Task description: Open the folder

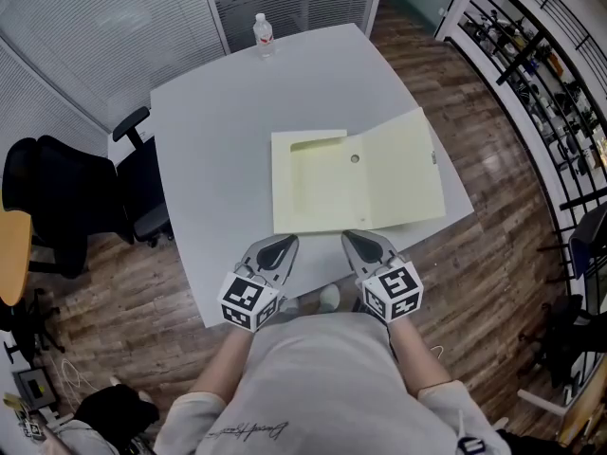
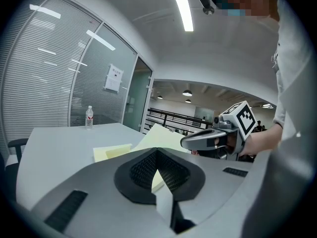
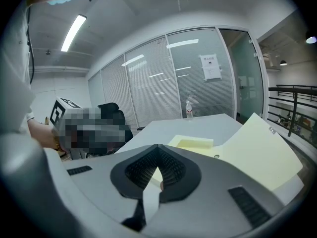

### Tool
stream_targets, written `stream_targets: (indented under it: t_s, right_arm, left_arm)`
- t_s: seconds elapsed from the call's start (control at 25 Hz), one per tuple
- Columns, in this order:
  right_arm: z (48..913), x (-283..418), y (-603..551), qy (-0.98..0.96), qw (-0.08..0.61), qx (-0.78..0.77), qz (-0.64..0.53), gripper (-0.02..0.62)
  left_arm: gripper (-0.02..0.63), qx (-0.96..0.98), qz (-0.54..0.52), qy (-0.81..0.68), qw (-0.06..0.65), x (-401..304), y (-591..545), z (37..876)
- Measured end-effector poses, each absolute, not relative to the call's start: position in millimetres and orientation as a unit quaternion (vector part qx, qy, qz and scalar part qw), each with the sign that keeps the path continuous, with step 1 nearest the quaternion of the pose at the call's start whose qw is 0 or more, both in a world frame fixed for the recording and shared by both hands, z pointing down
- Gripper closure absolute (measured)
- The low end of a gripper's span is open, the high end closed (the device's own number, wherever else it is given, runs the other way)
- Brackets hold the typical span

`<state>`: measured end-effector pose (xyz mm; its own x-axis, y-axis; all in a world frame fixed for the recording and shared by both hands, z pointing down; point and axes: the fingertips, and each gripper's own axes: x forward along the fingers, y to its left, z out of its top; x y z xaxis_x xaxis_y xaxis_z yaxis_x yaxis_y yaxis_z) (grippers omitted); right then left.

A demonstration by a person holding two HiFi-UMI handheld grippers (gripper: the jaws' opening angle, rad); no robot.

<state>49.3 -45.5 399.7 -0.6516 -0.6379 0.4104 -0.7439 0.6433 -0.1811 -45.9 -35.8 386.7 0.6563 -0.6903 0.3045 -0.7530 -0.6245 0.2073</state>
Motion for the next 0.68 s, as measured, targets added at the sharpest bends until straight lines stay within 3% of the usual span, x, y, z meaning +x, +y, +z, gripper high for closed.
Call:
stream_targets:
  t_s: [0.68]
  right_arm:
    - [395.8,47.8,-40.5,-0.896,0.155,0.383,0.165,0.572]
  left_arm:
    - [0.597,0.898,0.094,-0.4,0.156,-42.3,-33.8,380.3]
